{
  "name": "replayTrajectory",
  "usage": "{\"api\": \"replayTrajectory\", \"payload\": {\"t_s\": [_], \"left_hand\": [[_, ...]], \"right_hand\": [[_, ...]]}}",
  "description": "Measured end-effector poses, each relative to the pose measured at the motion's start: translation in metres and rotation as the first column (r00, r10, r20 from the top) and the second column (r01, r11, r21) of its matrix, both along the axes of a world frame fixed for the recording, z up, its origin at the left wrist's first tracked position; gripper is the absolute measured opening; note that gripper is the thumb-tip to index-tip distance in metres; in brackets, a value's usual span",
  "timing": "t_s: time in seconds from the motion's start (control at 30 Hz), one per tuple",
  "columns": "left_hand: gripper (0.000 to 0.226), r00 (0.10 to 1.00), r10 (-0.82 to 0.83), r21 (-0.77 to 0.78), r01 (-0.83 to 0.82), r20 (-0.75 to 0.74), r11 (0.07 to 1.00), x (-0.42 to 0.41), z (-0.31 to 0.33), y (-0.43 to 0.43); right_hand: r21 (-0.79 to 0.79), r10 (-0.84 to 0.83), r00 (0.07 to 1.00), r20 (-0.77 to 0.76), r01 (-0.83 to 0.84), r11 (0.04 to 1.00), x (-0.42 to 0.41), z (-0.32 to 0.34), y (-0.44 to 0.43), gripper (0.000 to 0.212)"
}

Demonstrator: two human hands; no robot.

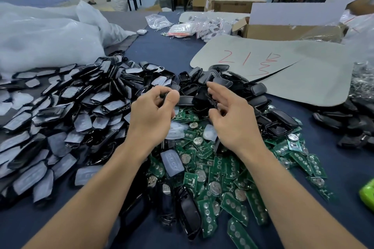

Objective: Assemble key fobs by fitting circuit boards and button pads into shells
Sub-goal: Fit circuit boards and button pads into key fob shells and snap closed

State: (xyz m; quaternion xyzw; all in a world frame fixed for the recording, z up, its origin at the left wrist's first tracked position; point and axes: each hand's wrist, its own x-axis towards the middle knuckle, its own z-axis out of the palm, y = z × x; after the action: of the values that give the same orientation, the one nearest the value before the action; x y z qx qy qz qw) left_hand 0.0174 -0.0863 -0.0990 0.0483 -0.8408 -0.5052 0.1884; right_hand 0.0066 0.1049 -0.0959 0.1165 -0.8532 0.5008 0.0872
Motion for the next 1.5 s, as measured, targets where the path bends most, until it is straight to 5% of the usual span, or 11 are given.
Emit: {"api": "replayTrajectory", "payload": {"t_s": [0.17,0.3,0.4,0.53,0.67,0.83,1.2,1.37,1.5], "left_hand": [[0.035,1.0,-0.007,0.033,0.008,-0.028,0.999,0.002,0.003,0.002],[0.033,0.999,-0.043,0.226,0.037,0.023,0.973,0.0,0.005,0.002],[0.03,0.999,-0.046,0.312,0.038,0.017,0.949,0.0,0.006,0.003],[0.024,0.999,0.015,0.368,-0.024,0.028,0.929,-0.001,0.006,0.003],[0.023,0.997,-0.002,0.366,-0.025,0.073,0.93,-0.004,0.001,0.001],[0.023,0.998,-0.019,0.323,-0.003,0.064,0.946,-0.002,0.001,0.005],[0.022,0.997,-0.015,0.365,-0.016,0.081,0.931,-0.001,0.002,0.002],[0.03,0.995,-0.052,0.385,0.015,0.086,0.923,-0.001,0.0,0.001],[0.029,0.997,-0.008,0.28,-0.012,0.071,0.96,-0.002,-0.002,0.001]], "right_hand": [[0.226,0.048,0.998,-0.047,-0.036,0.974,0.013,0.004,-0.009,0.02],[0.594,0.113,0.993,0.039,-0.114,0.796,0.02,-0.003,-0.025,0.027],[0.483,0.098,0.995,0.008,-0.09,0.871,0.018,-0.003,-0.029,0.007],[0.075,-0.03,0.999,0.026,0.028,0.997,0.009,-0.01,-0.02,0.024],[-0.287,-0.022,0.993,0.118,0.055,0.956,0.005,-0.007,-0.013,0.025],[-0.309,0.063,0.985,0.16,-0.01,0.951,0.001,-0.01,-0.013,0.046],[-0.449,0.172,0.974,0.15,-0.088,0.889,0.0,-0.007,-0.017,0.012],[-0.517,-0.019,0.987,0.16,0.1,0.85,0.003,-0.003,-0.011,0.016],[-0.51,-0.108,0.994,0.024,0.105,0.854,0.002,0.004,-0.006,0.02]]}}
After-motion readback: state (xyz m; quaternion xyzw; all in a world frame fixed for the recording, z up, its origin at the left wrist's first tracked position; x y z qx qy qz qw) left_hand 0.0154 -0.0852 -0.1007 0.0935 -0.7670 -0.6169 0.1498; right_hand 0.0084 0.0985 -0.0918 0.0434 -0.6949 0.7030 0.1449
